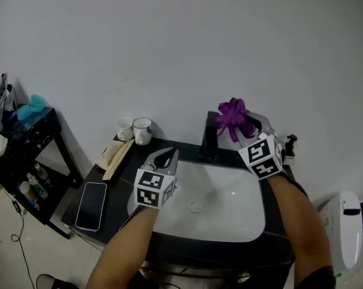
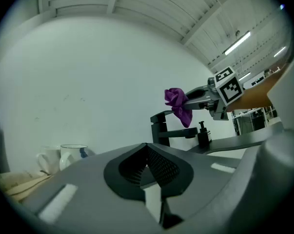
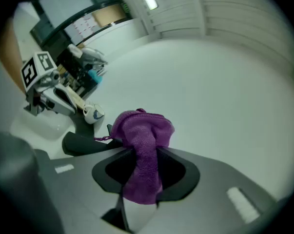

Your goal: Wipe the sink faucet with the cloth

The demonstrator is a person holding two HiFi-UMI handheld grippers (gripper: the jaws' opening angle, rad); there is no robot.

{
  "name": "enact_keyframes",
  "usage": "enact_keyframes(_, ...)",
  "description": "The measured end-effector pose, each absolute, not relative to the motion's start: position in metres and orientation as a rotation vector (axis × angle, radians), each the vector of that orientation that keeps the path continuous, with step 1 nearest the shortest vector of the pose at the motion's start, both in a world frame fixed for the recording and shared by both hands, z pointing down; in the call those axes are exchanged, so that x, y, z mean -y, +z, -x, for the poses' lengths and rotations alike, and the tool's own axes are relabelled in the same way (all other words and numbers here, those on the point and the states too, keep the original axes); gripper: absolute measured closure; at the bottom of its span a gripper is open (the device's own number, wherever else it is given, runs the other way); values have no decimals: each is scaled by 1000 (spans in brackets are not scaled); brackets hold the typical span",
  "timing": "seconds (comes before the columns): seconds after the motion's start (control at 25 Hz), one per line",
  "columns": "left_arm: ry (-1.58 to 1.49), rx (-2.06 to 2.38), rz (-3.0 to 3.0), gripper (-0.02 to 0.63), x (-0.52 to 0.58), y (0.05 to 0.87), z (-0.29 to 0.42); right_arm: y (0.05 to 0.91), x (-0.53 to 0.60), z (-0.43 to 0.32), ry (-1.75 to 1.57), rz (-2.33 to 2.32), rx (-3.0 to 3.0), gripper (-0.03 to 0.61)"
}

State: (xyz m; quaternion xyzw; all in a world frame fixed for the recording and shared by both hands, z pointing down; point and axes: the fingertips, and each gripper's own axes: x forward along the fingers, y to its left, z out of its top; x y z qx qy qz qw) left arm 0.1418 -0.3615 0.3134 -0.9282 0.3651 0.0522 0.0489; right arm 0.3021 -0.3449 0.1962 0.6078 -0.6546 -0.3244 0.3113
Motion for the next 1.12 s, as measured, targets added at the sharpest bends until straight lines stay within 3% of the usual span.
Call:
enact_keyframes(0.52,98,-1043,2761,597,361,317,-141,214,431,-251,-914,-1127,1395,443)
enact_keyframes(1.12,26,-1007,2753,597,359,325,-148,236,360,-218,-988,-963,1397,445)
